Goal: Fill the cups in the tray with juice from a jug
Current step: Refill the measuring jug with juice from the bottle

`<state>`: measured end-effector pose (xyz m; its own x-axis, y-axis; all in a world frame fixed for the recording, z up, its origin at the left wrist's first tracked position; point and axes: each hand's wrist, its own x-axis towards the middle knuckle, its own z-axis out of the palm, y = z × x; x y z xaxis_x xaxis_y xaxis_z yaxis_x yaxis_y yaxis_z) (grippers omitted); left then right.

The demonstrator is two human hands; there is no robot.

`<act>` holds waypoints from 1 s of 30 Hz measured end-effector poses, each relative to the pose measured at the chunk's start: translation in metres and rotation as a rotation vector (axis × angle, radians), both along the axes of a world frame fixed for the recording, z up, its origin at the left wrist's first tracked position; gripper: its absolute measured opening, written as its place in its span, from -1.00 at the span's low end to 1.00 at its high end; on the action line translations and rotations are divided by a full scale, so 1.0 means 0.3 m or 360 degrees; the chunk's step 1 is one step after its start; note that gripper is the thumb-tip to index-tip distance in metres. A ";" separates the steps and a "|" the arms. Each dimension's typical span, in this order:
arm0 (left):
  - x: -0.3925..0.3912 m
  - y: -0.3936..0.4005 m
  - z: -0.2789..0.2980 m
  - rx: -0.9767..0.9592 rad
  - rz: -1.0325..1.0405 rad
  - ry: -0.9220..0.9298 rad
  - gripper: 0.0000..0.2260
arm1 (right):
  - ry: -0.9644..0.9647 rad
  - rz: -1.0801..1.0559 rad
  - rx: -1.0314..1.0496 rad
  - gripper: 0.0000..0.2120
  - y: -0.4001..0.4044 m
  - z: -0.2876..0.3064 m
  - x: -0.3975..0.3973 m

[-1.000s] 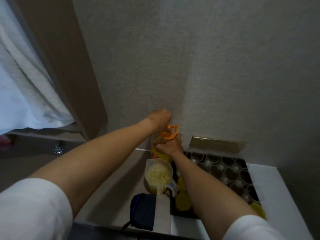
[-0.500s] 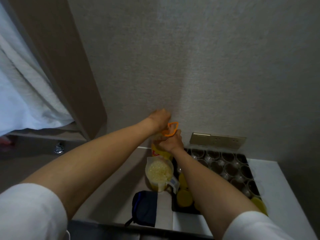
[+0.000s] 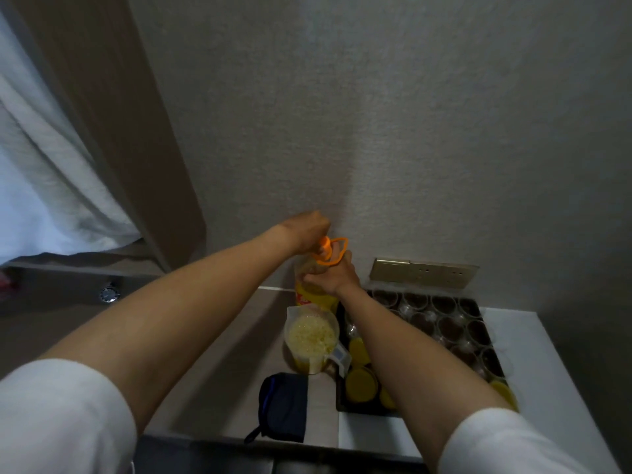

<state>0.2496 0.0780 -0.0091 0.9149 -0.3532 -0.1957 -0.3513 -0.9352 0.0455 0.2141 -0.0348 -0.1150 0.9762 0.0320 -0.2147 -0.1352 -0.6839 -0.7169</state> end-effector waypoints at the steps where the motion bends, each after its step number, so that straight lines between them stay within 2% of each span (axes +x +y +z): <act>1: 0.001 0.002 -0.008 -0.0005 0.0000 -0.0012 -0.76 | 0.0029 -0.0009 0.0014 -0.09 0.001 0.005 -0.001; 3: 0.004 0.007 -0.029 -0.0036 0.0020 -0.0033 -0.74 | 0.0090 -0.0019 0.0036 -0.04 0.000 -0.002 0.010; 7: 0.008 0.036 -0.065 -0.0136 0.0061 -0.0018 -0.78 | 0.0194 -0.0026 0.0040 0.21 0.008 -0.048 0.050; 9: 0.002 0.059 -0.081 -0.0148 0.0085 -0.0003 -0.77 | 0.0246 -0.0020 0.0010 0.26 0.013 -0.172 0.116; 11: -0.012 0.083 -0.100 -0.0103 0.0125 -0.0018 -0.68 | 0.0236 -0.0021 0.0049 0.40 0.018 -0.238 0.129; 12: -0.024 0.094 -0.110 -0.0078 0.0158 -0.0022 -0.59 | 0.0237 -0.0028 0.0073 0.49 0.019 -0.211 0.093; 14: -0.050 0.115 -0.123 -0.0013 0.0260 -0.0001 -0.47 | 0.0262 -0.0053 0.0141 0.54 0.017 -0.139 0.007; 17: -0.093 0.132 -0.134 0.0111 0.0330 0.0141 -0.48 | 0.0254 -0.0070 0.0193 0.60 -0.003 -0.061 -0.084; 21: -0.160 0.124 -0.162 0.0264 0.0234 0.0305 -0.49 | 0.0357 -0.0100 0.0157 0.55 -0.021 -0.096 -0.118; 24: -0.213 0.107 -0.213 0.0366 0.0072 0.0428 -0.49 | 0.0412 -0.0079 0.0134 0.39 -0.045 -0.121 -0.156; 26: -0.246 0.093 -0.251 0.0426 -0.0029 0.0471 -0.39 | 0.0413 -0.0007 0.0064 0.33 -0.056 -0.147 -0.174; 30: -0.299 0.068 -0.297 0.0453 -0.0200 0.0438 -0.05 | 0.0448 0.0163 -0.0155 0.37 -0.061 -0.190 -0.206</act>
<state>0.1598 0.0983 -0.0982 0.7680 -0.3556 -0.5327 -0.4745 -0.8745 -0.1003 0.1523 -0.0532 -0.1721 0.8707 0.0927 -0.4830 -0.2462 -0.7680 -0.5913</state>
